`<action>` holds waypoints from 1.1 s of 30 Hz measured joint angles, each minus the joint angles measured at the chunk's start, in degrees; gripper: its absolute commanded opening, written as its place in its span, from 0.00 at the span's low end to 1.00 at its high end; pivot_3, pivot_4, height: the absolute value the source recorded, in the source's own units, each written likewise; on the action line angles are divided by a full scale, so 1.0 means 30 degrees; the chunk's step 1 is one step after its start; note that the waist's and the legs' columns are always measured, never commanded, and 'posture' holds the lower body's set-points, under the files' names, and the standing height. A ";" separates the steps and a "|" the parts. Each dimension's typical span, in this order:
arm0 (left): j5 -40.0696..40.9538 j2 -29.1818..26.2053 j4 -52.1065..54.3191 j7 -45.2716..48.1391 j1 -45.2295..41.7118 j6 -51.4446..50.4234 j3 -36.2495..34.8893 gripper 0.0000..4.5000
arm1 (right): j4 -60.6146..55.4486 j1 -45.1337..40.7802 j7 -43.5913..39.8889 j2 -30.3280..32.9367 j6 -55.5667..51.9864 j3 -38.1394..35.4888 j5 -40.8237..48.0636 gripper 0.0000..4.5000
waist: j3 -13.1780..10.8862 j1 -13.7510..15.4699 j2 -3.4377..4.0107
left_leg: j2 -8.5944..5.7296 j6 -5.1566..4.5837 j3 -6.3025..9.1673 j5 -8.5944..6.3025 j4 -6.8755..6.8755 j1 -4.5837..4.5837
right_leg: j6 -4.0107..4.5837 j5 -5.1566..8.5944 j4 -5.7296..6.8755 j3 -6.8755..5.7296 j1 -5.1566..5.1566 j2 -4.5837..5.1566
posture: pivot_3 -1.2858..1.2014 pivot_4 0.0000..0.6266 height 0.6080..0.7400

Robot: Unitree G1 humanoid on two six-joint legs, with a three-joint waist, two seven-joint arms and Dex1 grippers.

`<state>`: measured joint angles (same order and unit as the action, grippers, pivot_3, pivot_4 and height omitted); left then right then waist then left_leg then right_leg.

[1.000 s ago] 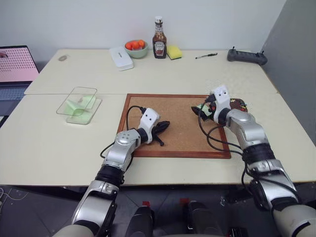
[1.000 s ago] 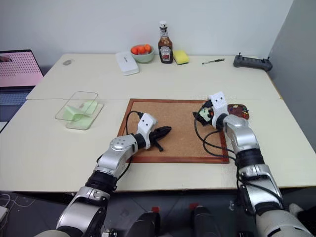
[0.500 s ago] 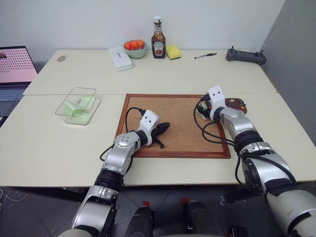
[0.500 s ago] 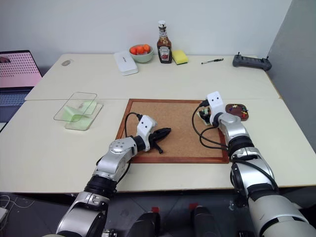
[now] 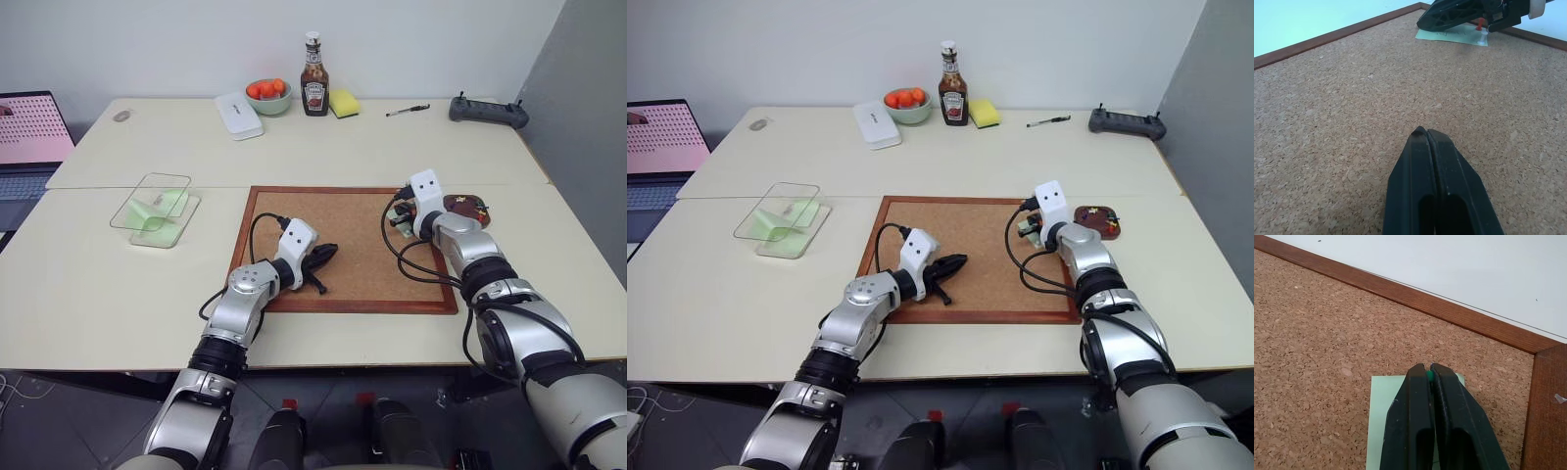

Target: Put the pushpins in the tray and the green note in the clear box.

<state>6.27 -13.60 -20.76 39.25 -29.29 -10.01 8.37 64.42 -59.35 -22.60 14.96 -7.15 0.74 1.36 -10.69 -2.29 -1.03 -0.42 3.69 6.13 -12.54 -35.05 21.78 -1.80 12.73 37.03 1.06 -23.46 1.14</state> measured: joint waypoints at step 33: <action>-0.0606 -0.0035 0.0918 0.0453 0.0413 -0.0682 0.0280 0.00 | -0.3281 0.0186 -0.0340 0.0229 0.0005 -0.0643 0.0162 0.02 | 0.0026 -0.0082 0.0047 | -0.0001 0.0000 -0.0001 -0.0001 0.0001 -0.0002 | -0.0002 0.0001 -0.0003 0.0001 0.0004 0.0000 | 0.52 0.24 1.00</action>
<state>4.45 -13.71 -18.00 40.61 -28.05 -12.05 9.21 54.57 -58.80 -23.62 15.65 -7.14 -1.19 1.85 -10.62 -2.53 -0.89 -0.42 3.69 6.13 -12.54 -35.04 21.78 -1.80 12.73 37.02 1.07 -23.45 1.14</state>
